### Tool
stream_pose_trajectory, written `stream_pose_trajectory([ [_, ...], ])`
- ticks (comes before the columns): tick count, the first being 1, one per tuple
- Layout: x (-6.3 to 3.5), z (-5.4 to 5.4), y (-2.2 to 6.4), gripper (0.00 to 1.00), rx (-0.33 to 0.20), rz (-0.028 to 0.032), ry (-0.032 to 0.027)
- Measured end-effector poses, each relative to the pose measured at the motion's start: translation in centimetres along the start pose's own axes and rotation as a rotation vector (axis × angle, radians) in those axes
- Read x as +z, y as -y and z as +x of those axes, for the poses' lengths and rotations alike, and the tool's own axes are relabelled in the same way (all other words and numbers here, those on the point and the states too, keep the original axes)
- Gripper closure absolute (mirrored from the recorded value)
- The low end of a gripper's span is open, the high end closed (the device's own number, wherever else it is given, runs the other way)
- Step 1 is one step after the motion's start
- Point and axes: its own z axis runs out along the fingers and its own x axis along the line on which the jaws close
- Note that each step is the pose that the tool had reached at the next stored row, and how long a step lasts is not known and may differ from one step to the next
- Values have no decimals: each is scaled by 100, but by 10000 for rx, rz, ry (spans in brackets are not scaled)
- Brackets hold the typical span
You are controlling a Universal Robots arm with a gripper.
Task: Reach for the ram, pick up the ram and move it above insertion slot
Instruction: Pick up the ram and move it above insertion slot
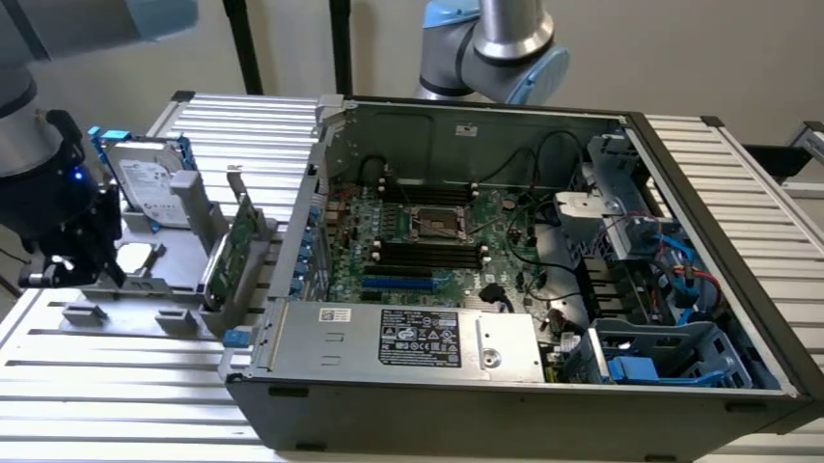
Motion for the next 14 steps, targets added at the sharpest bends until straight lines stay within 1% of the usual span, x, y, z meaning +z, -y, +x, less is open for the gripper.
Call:
stream_pose_trajectory([
  [3,-137,-2,67,87,1,0,0],
  [7,-322,-3,193,87,0,1,1],
  [11,-513,-4,351,87,1,0,3],
  [14,-656,-4,483,87,-1,-2,24],
])
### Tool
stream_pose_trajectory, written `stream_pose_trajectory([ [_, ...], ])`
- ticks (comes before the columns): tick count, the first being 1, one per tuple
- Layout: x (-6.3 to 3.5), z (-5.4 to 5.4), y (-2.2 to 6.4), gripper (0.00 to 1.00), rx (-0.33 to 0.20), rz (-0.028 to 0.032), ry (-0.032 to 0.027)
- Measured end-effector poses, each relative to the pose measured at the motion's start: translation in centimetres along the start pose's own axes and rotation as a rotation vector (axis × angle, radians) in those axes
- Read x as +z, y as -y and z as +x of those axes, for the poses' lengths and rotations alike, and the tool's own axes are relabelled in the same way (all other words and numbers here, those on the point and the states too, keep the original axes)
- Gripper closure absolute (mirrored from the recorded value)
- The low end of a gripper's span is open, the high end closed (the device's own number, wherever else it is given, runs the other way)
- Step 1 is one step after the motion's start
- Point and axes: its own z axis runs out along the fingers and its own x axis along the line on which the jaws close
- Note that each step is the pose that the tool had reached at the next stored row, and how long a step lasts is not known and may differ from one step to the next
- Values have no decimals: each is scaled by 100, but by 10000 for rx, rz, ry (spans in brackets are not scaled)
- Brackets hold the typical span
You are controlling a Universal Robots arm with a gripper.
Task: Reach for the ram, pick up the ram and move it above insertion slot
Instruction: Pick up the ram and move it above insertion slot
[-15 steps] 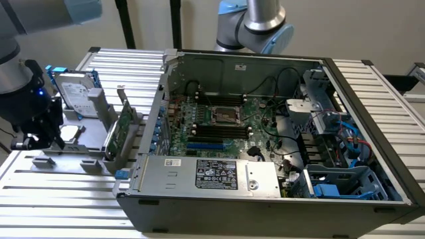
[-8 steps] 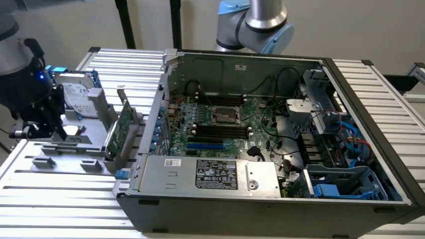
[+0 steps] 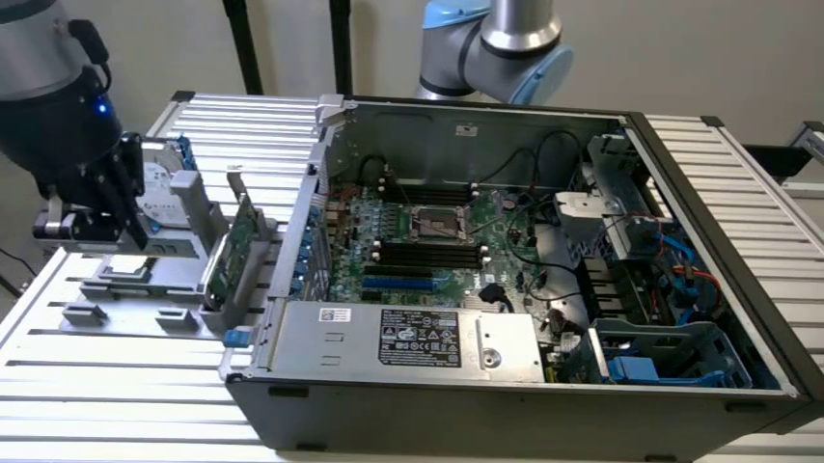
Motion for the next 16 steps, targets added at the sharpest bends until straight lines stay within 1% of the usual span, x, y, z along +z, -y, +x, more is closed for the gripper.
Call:
stream_pose_trajectory([
  [8,-376,-2,350,87,-2,0,70],
  [13,-610,-2,568,87,-2,-10,85],
  [14,-644,-2,612,87,-2,-12,88],
  [16,-683,0,701,87,-4,-13,96],
])
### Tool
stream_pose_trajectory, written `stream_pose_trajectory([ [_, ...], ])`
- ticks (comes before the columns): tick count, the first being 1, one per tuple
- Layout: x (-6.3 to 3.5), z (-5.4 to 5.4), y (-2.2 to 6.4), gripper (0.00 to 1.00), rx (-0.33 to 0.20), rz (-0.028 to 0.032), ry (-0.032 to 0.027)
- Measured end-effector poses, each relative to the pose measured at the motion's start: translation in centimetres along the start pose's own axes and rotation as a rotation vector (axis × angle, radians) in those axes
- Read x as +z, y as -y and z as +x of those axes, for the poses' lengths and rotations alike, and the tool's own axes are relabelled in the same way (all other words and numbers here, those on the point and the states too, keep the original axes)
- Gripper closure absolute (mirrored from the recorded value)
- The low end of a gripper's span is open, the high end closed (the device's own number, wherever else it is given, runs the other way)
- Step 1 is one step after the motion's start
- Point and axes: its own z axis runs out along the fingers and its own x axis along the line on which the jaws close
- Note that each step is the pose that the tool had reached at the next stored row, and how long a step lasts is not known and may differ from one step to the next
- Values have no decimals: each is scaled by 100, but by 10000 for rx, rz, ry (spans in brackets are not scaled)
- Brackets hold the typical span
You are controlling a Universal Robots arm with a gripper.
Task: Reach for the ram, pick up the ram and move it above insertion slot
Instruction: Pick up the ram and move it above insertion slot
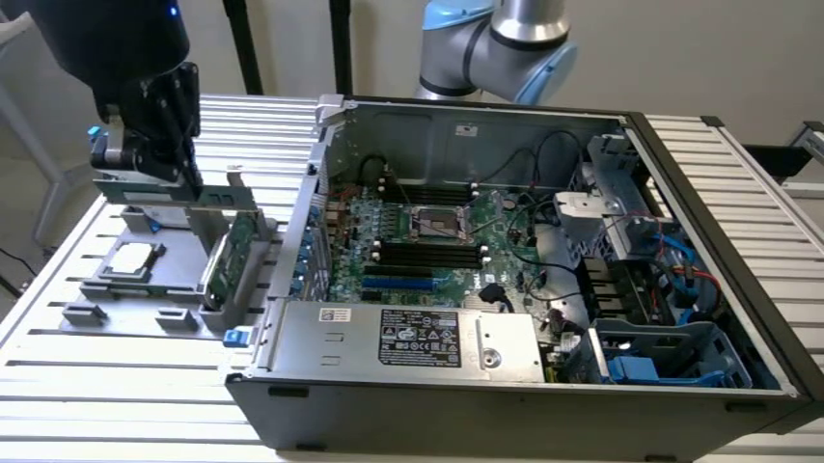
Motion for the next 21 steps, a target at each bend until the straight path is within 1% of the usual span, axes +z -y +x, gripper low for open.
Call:
stream_pose_trajectory([
  [5,-38,5,227,87,-1,0,34],
  [21,-67,11,953,87,-9,5,236],
])
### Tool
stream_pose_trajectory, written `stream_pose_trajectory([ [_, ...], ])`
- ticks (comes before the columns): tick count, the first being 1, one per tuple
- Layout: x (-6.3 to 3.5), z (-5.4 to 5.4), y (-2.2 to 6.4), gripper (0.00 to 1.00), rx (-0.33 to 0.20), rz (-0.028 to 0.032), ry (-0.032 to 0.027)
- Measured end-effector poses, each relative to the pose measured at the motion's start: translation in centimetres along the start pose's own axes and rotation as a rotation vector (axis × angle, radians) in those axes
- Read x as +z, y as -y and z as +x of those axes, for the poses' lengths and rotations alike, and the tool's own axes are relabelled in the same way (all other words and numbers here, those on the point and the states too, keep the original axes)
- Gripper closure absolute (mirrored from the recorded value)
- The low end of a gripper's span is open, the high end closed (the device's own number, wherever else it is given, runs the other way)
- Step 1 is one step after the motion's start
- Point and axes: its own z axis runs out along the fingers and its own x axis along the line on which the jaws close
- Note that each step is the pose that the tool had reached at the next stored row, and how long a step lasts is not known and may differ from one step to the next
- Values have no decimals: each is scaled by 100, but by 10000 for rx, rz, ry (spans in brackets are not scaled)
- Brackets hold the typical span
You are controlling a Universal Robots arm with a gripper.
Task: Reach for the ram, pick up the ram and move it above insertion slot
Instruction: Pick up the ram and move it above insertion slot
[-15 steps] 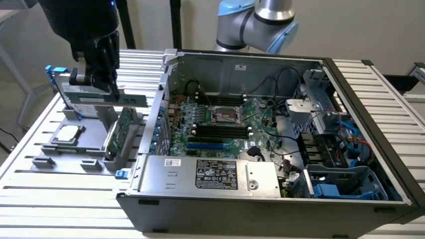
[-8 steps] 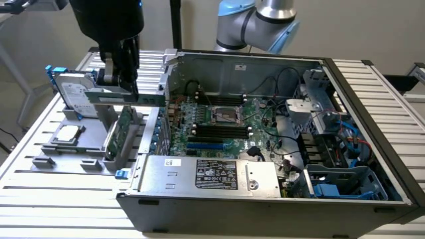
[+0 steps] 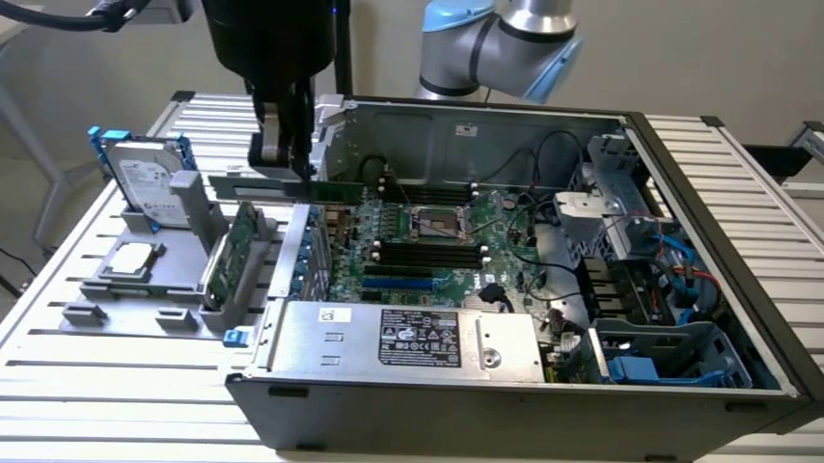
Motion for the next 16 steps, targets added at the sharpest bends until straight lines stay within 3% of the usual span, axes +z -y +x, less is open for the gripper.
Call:
stream_pose_trajectory([
  [7,-12,-8,319,87,-2,-1,45],
  [16,-10,-61,727,87,-2,-1,48],
])
